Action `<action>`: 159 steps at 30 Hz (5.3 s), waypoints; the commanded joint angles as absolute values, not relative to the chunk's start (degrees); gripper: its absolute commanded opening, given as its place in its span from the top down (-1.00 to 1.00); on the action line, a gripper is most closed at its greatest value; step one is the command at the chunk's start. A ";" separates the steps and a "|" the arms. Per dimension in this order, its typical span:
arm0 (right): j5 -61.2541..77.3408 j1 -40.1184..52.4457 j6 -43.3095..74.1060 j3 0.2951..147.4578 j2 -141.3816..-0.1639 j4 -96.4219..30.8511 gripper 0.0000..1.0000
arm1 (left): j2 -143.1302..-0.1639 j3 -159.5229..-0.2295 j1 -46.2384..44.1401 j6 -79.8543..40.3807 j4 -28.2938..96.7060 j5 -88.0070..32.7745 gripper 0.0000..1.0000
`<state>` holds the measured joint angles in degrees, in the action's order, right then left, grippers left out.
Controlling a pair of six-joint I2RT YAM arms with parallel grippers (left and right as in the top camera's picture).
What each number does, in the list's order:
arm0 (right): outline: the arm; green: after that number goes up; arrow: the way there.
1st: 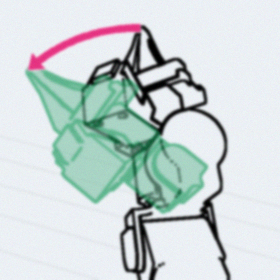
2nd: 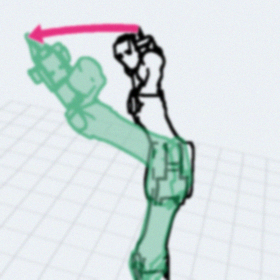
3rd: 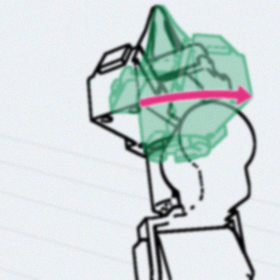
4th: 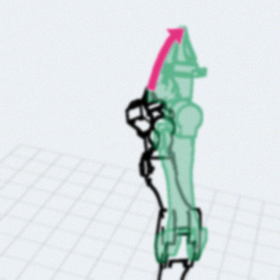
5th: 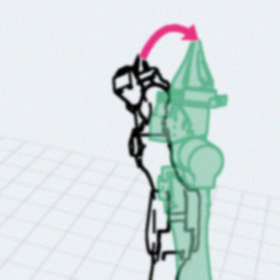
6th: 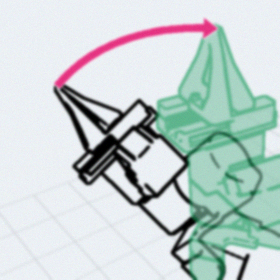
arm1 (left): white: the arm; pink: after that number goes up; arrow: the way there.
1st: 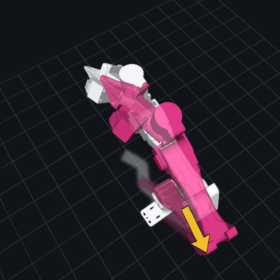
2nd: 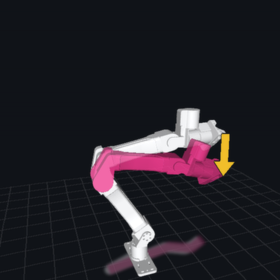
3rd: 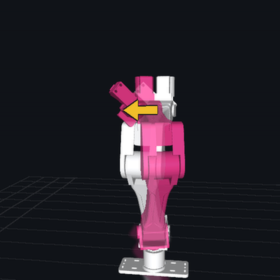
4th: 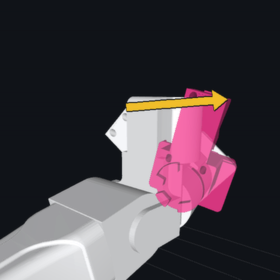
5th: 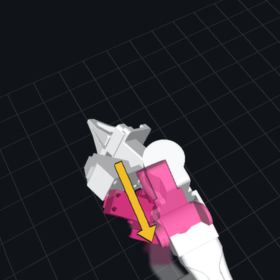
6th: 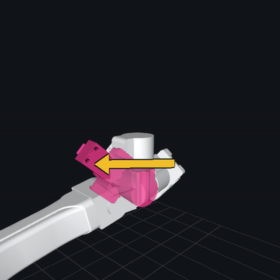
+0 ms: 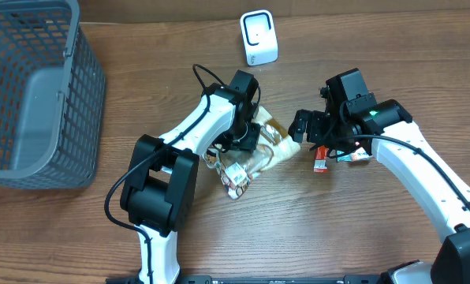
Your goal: Scan the item barcode
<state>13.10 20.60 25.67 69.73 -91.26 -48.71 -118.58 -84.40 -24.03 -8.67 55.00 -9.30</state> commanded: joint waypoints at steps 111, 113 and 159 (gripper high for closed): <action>19.90 25.65 0.21 67.81 -103.00 -40.80 -1.00 | -104.44 -60.14 -12.29 -23.51 40.66 -22.98 0.42; 20.71 25.65 0.19 67.81 -103.00 -41.30 -1.00 | -104.44 -60.62 -11.51 -22.26 40.66 -25.23 0.48; 41.65 12.32 3.20 68.42 -102.56 -42.02 -1.00 | -104.57 -69.01 -13.28 -18.61 47.44 -23.24 -0.96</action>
<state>41.65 12.10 3.03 68.86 -103.13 -42.94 -103.81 -70.83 -12.23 -14.83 48.95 -25.98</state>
